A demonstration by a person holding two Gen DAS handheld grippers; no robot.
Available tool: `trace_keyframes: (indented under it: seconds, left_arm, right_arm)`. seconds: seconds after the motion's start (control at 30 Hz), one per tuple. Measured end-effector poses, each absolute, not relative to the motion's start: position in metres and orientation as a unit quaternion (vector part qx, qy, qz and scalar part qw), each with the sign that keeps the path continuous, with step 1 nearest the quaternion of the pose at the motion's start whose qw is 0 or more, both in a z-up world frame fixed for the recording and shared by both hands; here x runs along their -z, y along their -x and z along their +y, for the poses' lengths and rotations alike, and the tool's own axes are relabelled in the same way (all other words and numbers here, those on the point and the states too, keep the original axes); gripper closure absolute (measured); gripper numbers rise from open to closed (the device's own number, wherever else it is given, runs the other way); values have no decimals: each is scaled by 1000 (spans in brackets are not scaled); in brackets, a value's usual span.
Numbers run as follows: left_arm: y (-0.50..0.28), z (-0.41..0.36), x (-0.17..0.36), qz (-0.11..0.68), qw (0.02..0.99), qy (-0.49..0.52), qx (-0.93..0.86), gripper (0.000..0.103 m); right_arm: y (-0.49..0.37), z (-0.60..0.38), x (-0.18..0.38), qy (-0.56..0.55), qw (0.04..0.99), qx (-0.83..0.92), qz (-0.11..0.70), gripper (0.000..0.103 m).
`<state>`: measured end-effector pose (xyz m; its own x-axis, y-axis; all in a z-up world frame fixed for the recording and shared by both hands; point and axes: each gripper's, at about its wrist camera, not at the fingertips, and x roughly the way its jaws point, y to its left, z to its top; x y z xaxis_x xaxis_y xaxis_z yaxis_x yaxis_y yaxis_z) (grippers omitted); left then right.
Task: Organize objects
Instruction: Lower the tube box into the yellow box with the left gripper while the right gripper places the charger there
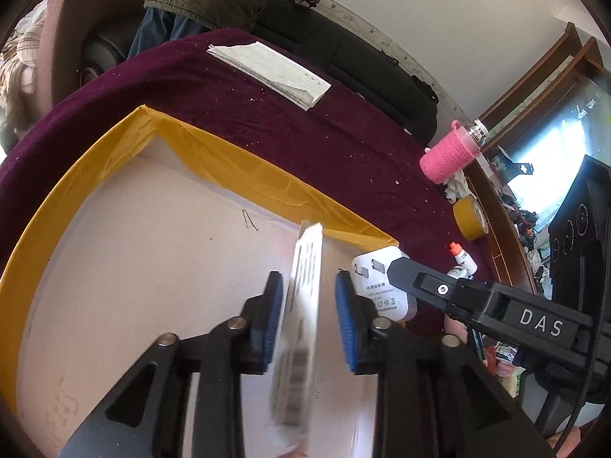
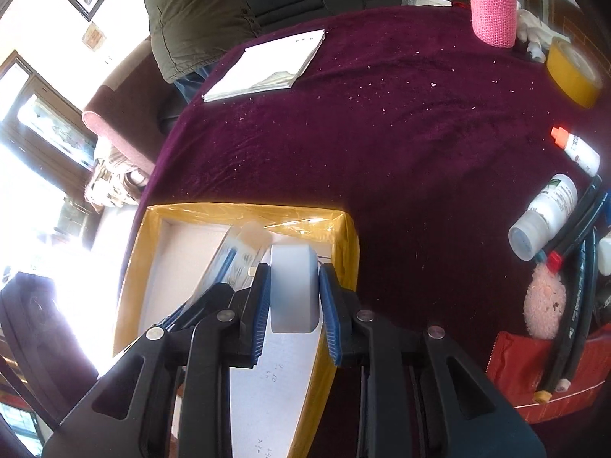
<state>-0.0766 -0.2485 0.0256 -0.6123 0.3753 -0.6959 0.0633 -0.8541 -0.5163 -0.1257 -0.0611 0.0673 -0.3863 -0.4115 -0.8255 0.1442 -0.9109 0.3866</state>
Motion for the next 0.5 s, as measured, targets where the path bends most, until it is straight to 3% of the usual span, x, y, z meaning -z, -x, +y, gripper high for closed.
trace_keyframes:
  seconds: [0.03, 0.07, 0.33, 0.4, 0.43, 0.47, 0.5]
  left_arm:
    - [76, -249, -26, -253, 85, 428, -863, 58]
    - [76, -250, -29, -254, 81, 422, -866, 54]
    - [39, -264, -59, -250, 28, 382, -889, 51]
    - [16, -273, -59, -268, 0, 357, -895, 41]
    - [6, -277, -57, -276, -14, 348, -896, 36]
    - [-2, -281, -54, -279, -30, 343, -896, 36]
    - [-6, -283, -49, -280, -41, 347, -894, 36]
  right_arm:
    - [126, -60, -68, -526, 168, 824, -129, 79]
    - [125, -58, -71, -522, 163, 827, -128, 77]
    - [99, -35, -109, -485, 149, 855, -108, 77]
    - [86, -23, -119, -478, 145, 860, -104, 68]
    - [77, -13, -124, -471, 141, 864, -102, 56]
    - [71, -7, -127, -467, 138, 867, -103, 46]
    - [65, 0, -130, -462, 136, 870, -104, 44]
